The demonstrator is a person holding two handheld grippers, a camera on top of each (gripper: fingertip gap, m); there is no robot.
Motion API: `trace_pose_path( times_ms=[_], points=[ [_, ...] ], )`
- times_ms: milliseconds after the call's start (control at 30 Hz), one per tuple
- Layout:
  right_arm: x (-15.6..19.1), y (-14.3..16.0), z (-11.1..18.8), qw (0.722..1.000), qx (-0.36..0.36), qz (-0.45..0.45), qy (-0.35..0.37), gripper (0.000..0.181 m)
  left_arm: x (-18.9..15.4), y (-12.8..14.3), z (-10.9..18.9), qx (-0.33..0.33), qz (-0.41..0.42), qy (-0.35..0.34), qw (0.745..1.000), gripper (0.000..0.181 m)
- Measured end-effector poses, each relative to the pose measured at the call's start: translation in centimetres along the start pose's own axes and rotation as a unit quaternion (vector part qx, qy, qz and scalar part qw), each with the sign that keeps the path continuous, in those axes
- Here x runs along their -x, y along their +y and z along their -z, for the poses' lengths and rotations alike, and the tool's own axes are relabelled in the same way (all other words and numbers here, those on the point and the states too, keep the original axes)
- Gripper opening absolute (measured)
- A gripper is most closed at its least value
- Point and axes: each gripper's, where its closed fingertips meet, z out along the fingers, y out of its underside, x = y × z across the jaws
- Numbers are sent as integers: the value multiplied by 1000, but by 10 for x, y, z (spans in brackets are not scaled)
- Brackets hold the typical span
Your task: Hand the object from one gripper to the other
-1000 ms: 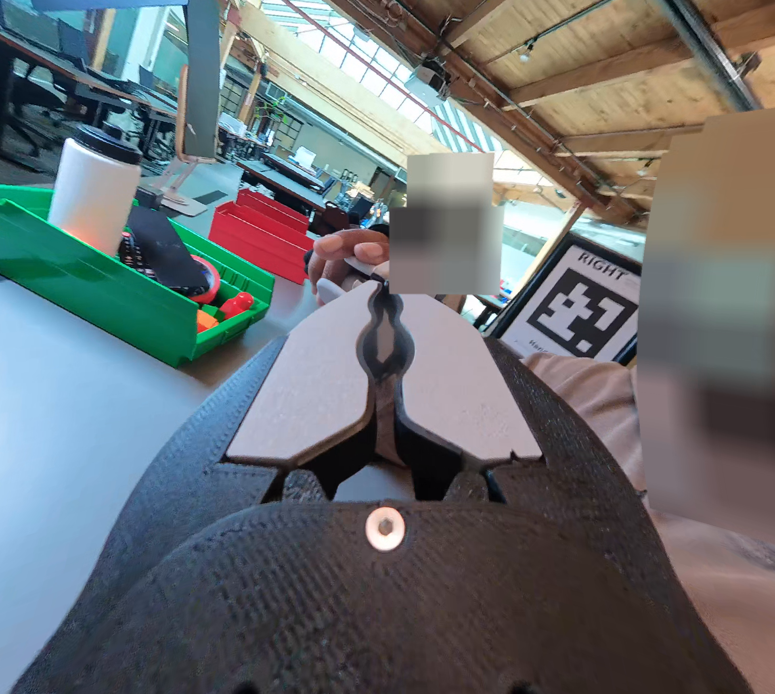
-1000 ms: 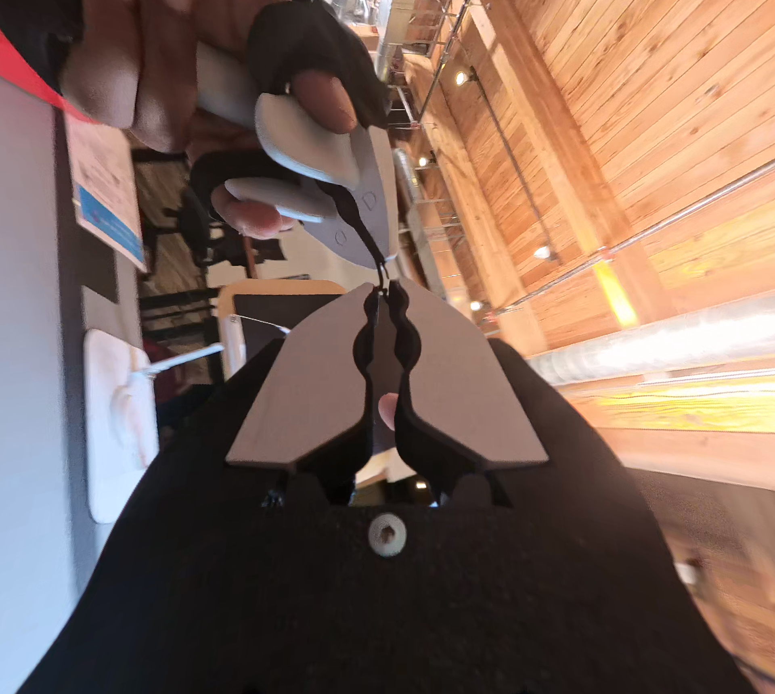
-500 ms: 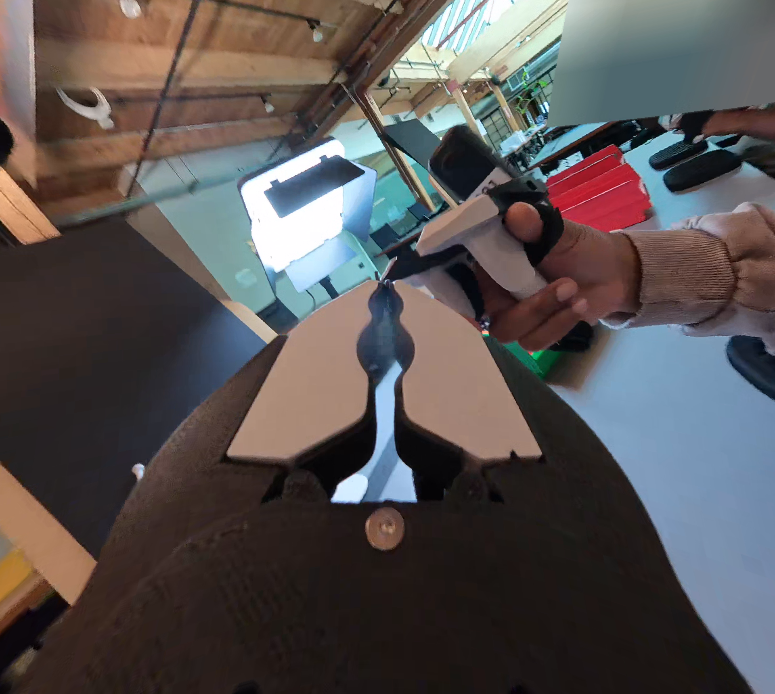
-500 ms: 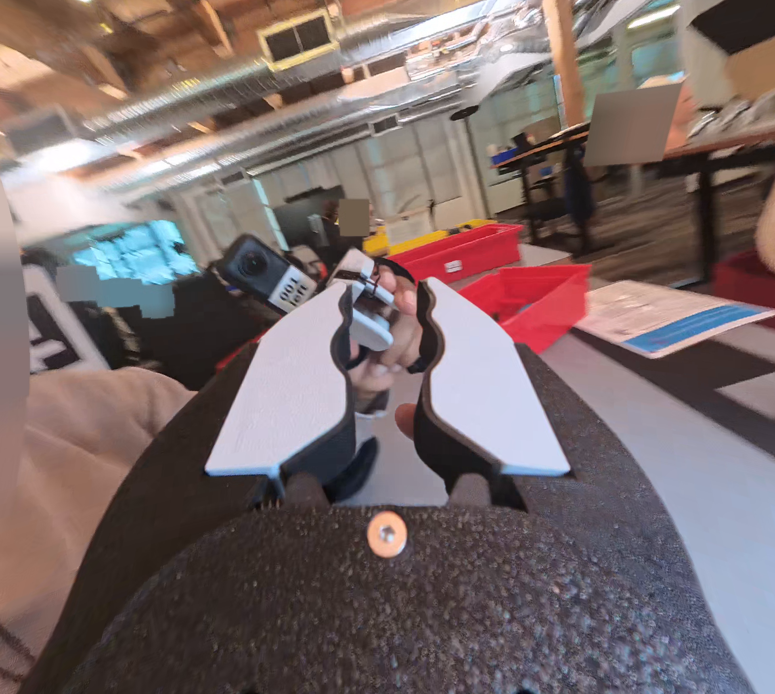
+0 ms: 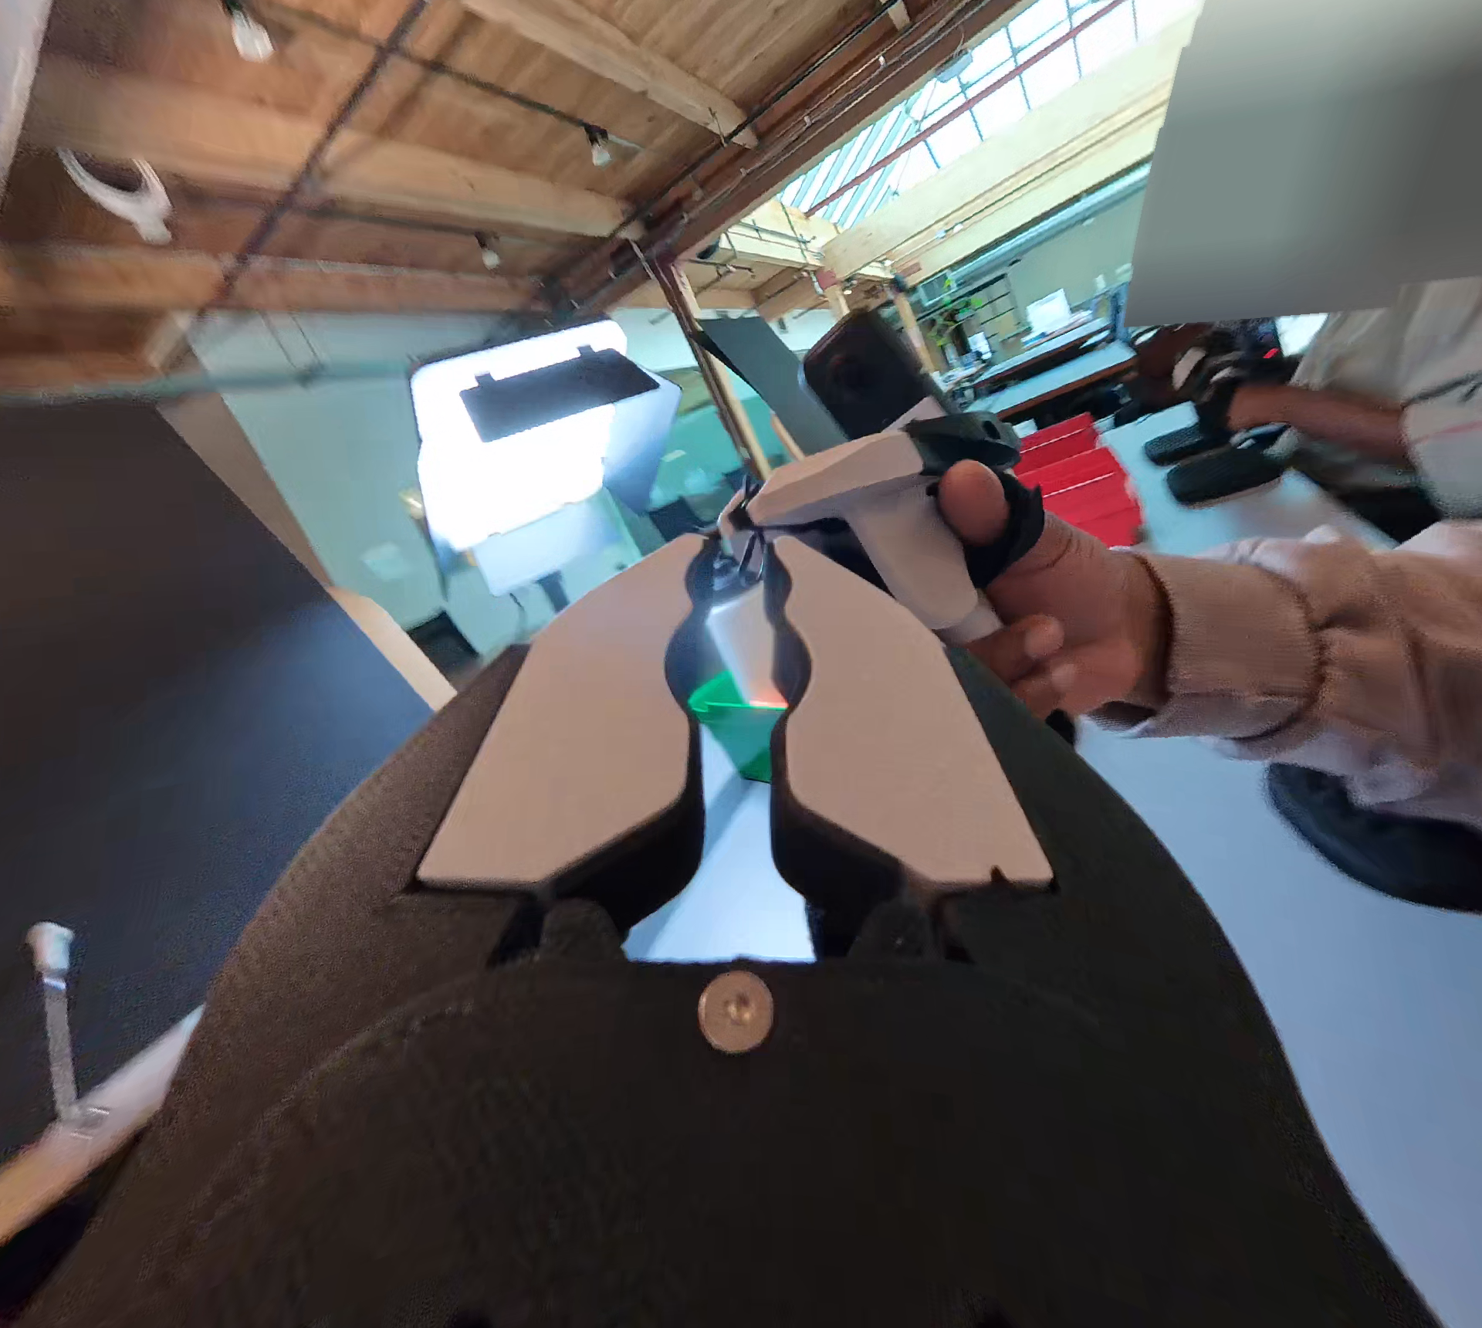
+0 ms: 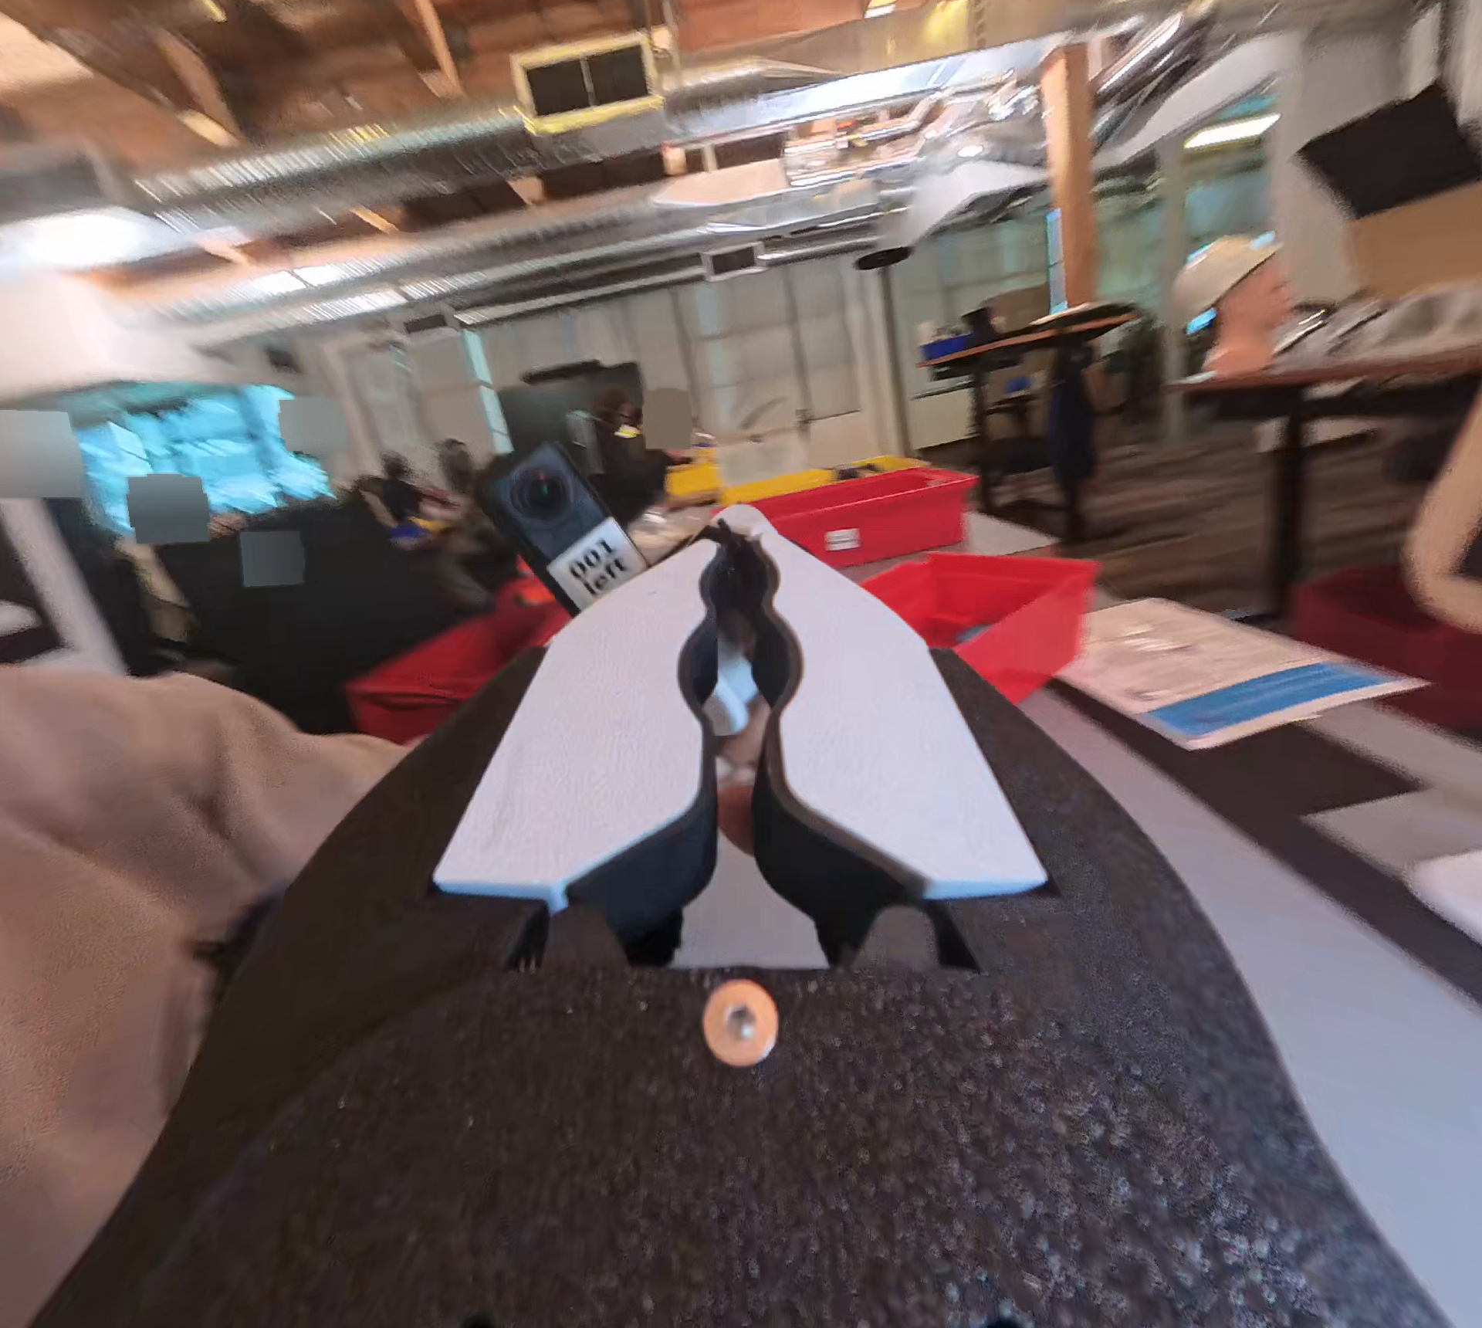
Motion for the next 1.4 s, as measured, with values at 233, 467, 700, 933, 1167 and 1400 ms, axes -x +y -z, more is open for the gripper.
trace_pose_path(
  times_ms=[233, 467, 700, 933, 1167, 1400],
  points=[
    [-9, -18, 17, 768, 93, 588, 236, 2, 17, 9, -2, 7, 346, 68, 936, 29],
    [-5, 13, 3, 510, 118, 817, 242, 2, 12, 21, -7, 28, 505, 89, 858, 27],
    [-9, 34, -4, 501, 126, 826, 224, 2, 10, 25, -3, 41, 528, 122, 840, 4],
    [-10, 38, -2, 723, 121, 661, 161, 17, 17, -1, 7, -5, 391, 123, 912, 1],
    [2, 17, -4, 991, 53, 121, 27, 36, 16, -42, 24, -106, 178, 88, 974, 1],
    [23, 29, -17, 991, 37, -97, -82, 29, -11, -43, 19, -114, 76, 96, 986, 1]
  ],
)
